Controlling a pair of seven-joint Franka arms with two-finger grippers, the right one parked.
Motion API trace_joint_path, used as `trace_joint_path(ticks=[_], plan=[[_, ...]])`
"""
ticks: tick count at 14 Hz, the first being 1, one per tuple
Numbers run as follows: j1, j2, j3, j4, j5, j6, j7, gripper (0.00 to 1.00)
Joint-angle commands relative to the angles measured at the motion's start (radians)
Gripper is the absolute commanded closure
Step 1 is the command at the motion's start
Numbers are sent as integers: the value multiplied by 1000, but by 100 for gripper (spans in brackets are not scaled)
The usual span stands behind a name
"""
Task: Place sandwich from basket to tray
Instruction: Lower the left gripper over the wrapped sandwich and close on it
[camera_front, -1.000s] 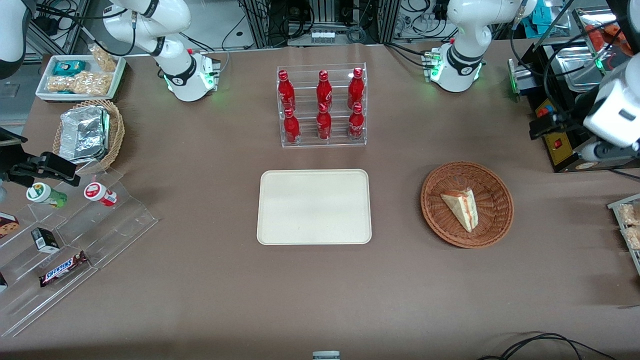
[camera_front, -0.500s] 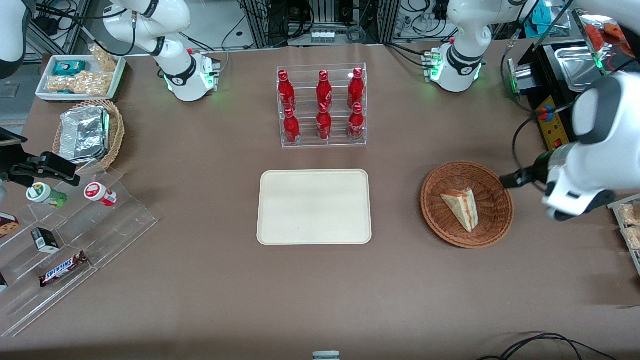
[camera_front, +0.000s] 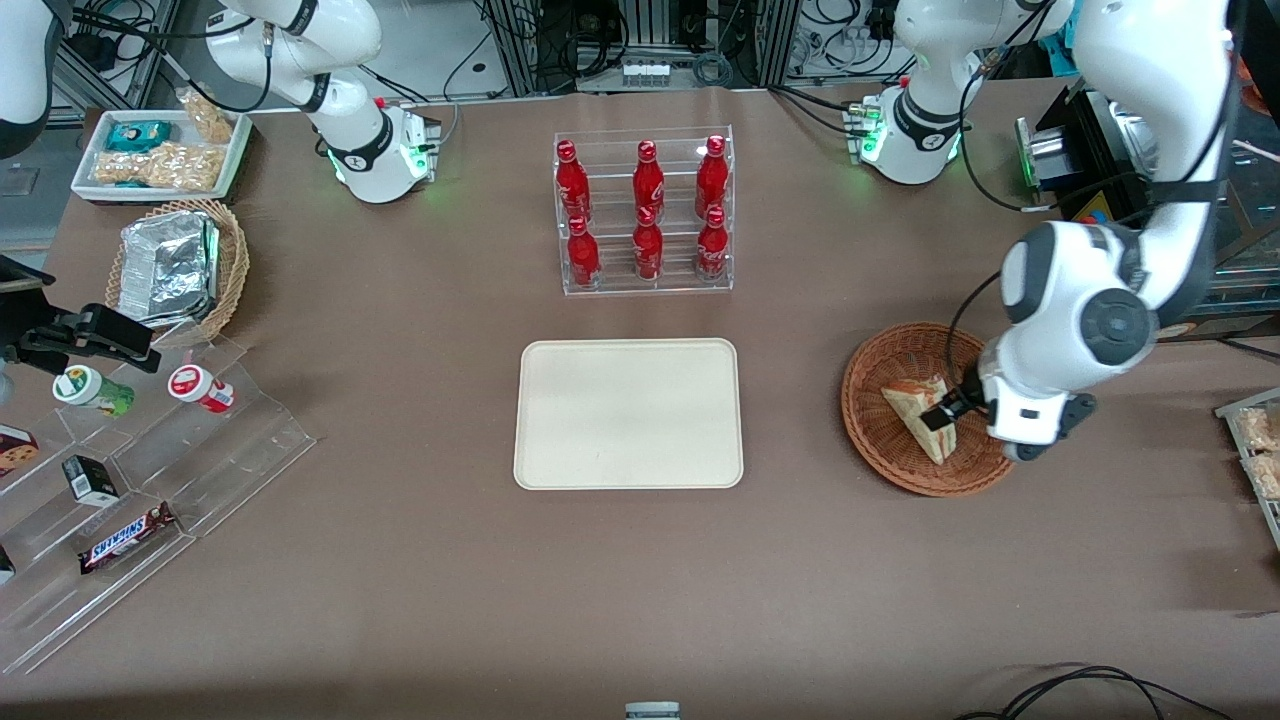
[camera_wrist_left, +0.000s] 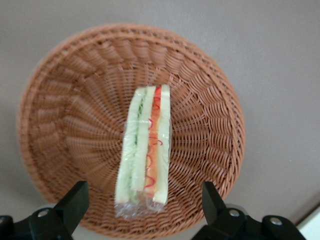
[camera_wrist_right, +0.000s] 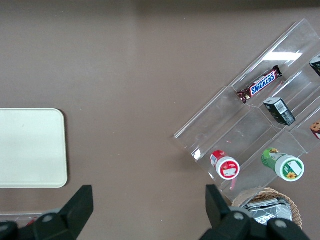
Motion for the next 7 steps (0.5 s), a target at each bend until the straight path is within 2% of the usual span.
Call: trace_joint_path(ticks=[1,7], plan=[[1,-25,3,-72,7,55,-23,0],[1,-5,3,-85,7,60,-26,0]])
